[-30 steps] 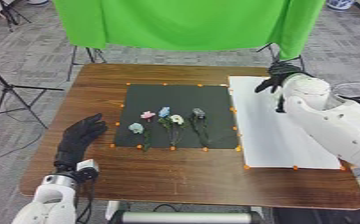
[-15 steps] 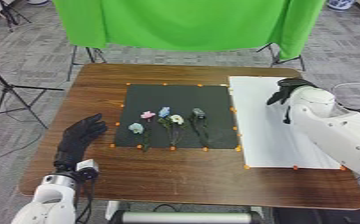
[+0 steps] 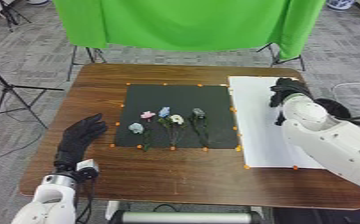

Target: Arrange flowers

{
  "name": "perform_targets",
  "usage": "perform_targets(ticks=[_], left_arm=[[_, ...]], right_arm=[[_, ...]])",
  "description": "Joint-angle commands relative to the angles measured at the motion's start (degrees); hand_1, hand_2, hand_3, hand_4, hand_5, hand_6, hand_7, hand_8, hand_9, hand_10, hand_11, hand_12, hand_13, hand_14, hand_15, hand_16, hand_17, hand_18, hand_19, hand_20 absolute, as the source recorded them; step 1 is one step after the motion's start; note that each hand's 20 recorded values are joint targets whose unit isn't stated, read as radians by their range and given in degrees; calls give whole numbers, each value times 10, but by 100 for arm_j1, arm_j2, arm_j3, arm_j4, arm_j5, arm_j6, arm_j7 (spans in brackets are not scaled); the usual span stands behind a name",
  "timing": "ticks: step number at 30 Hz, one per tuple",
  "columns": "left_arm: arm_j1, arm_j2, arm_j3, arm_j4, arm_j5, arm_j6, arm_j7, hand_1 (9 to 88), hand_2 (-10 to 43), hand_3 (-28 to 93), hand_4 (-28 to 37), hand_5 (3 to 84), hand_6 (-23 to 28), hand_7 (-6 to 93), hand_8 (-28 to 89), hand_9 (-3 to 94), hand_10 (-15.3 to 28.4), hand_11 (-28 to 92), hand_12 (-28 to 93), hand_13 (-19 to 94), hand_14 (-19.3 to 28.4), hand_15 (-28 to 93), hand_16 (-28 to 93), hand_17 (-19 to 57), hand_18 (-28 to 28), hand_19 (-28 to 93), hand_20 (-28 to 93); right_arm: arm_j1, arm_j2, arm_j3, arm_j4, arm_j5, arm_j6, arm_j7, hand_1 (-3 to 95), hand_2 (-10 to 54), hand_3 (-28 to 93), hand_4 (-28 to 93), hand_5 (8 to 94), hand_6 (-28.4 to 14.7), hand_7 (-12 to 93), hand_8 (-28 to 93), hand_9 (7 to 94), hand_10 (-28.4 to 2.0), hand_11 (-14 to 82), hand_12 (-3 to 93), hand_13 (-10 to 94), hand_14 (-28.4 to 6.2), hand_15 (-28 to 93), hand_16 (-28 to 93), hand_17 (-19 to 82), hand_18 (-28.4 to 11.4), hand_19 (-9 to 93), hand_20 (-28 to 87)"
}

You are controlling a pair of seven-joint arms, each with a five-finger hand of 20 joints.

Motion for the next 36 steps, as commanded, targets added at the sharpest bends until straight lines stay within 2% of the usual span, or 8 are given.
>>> perform_targets(ticks=[1,3,6,11,16,26,31,36], left_arm=[[250,-57,105,168,-5,-6,-281,227,-45,683,-283,498,10,169,-65,482,131,189,145,398,166,209,13,93,128,89,206],[232,-54,109,173,22,-39,-291,226,-45,685,-283,498,11,168,-65,483,131,189,145,398,166,209,13,92,128,88,206],[214,-50,122,169,10,-4,-283,225,-44,685,-283,497,11,168,-65,482,131,189,145,398,166,210,13,92,128,89,206],[178,-40,144,171,23,-41,-273,225,-44,684,-283,498,11,169,-65,482,131,189,145,396,166,209,12,92,128,89,206],[135,-29,176,197,34,-77,-290,225,-45,685,-283,498,11,169,-65,481,131,188,145,396,166,208,12,91,128,89,205],[123,-18,196,216,42,-109,-320,226,-45,685,-283,497,11,168,-65,481,130,188,145,395,166,207,13,91,128,90,205],[106,-11,215,220,41,-150,-319,225,-47,689,-283,480,11,165,-65,478,130,187,144,395,167,208,13,90,128,90,205],[114,-15,246,206,49,-128,-311,224,-49,689,-283,448,9,160,-66,472,130,186,145,393,167,207,13,90,128,91,205]], right_arm=[[-1348,245,1553,-1388,-262,551,-181,592,-95,642,-207,756,6,309,57,927,-78,92,386,911,0,742,281,680,-160,932,597],[-1725,283,1785,-1759,-426,672,-271,592,-95,642,-207,756,6,312,57,927,-79,92,388,911,1,741,282,681,-160,932,597],[-2099,276,1880,-2143,-690,779,-452,591,-95,644,-205,756,6,316,54,925,-78,91,392,911,2,741,284,681,-160,932,598],[-2585,96,2021,-2504,-1107,865,-636,590,-95,645,-204,754,8,322,50,924,-77,89,394,910,2,741,287,679,-159,932,601],[-2614,30,1826,-2536,-1544,1063,-717,587,-95,648,-203,753,11,329,45,924,-78,89,396,910,2,742,288,679,-159,932,604],[-2768,-95,1571,-2541,-1544,997,-896,582,-95,650,-199,752,16,340,36,923,-81,87,400,908,2,745,290,680,-158,932,611],[-2720,-244,1366,-2462,-1616,988,-916,581,-95,650,-197,750,17,343,33,921,-82,86,399,907,2,746,290,680,-157,932,612],[-2704,-295,1243,-2436,-1551,934,-930,580,-95,650,-198,750,16,345,30,920,-82,85,397,907,2,746,290,679,-157,932,613]])
